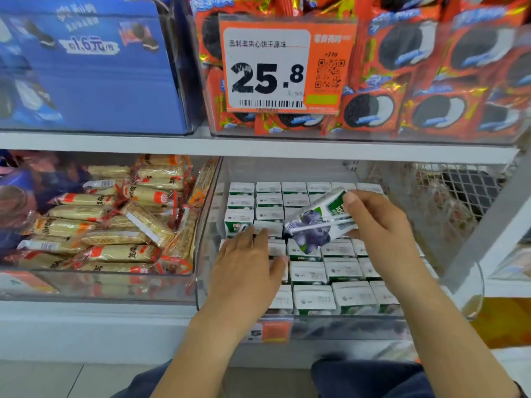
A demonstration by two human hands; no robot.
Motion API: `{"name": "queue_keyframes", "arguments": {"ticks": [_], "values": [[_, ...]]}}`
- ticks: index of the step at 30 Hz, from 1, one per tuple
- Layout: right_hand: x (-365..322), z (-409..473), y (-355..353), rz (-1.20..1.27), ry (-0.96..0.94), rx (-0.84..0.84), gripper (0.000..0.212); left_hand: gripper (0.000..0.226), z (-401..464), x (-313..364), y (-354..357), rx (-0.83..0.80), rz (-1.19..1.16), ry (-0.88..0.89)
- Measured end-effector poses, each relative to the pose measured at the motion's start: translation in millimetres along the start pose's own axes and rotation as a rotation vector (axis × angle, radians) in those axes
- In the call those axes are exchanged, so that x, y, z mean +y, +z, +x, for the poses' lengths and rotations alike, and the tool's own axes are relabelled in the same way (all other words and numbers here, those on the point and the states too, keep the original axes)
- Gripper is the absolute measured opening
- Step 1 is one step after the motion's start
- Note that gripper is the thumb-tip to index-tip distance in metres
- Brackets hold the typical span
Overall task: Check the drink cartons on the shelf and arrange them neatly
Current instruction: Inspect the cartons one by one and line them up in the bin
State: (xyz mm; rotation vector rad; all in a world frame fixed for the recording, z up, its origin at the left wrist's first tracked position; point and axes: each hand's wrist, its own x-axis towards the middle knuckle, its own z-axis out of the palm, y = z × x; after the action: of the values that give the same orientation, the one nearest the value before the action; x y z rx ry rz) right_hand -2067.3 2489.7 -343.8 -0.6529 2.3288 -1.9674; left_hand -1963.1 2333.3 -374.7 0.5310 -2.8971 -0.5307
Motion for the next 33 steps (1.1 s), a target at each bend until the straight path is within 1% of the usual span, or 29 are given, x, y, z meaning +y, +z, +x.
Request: {"name": "queue_keyframes", "arguments": {"ticks": [1, 3, 4, 6, 7, 8, 9, 11, 13, 19, 27, 29, 31, 33], "values": [[-1, -3, -1, 0.105, 0.075, -0.02, 0.022, 0.057, 0, 2, -1, 0.082, -0.114, -0.009], [-1, -11, -1, 0.213, 0.163, -0.049, 0.022, 0.048, -2, 5, -5, 0.257, -0.405, -0.028], [-2, -14, 0, 0.243, 0.192, -0.054, 0.023, 0.044, -2, 7, -8, 0.286, -0.552, -0.023], [-3, -18, 5, 0.298, 0.233, -0.069, 0.025, 0.043, -4, 11, -13, 0.226, -0.801, 0.026], [-4, -19, 8, 0.319, 0.247, -0.081, 0.025, 0.046, -6, 14, -14, 0.17, -0.872, 0.064], [-5, -20, 12, 0.335, 0.259, -0.093, 0.025, 0.051, -8, 17, -14, 0.126, -0.875, 0.097], [-5, -20, 16, 0.339, 0.265, -0.101, 0.024, 0.056, -10, 19, -13, 0.111, -0.819, 0.122], [-7, -21, 22, 0.337, 0.263, -0.101, 0.023, 0.067, -12, 22, -8, 0.135, -0.622, 0.158], [-7, -22, 25, 0.35, 0.259, -0.08, 0.02, 0.067, -11, 21, -7, 0.16, -0.536, 0.176], [-9, -23, 28, 0.373, 0.262, -0.079, 0.019, 0.062, -10, 20, -7, 0.247, -0.475, 0.181], [-8, -24, 28, 0.354, 0.293, -0.116, 0.024, 0.06, -10, 20, -7, 0.266, -0.52, 0.16], [-8, -24, 28, 0.363, 0.299, -0.126, 0.025, 0.055, -11, 19, -7, 0.281, -0.548, 0.155], [-8, -23, 26, 0.403, 0.313, -0.145, 0.027, 0.05, -11, 18, -8, 0.28, -0.624, 0.129], [-9, -22, 24, 0.482, 0.327, -0.194, 0.031, 0.05, -10, 18, -9, 0.281, -0.727, 0.088]]}}
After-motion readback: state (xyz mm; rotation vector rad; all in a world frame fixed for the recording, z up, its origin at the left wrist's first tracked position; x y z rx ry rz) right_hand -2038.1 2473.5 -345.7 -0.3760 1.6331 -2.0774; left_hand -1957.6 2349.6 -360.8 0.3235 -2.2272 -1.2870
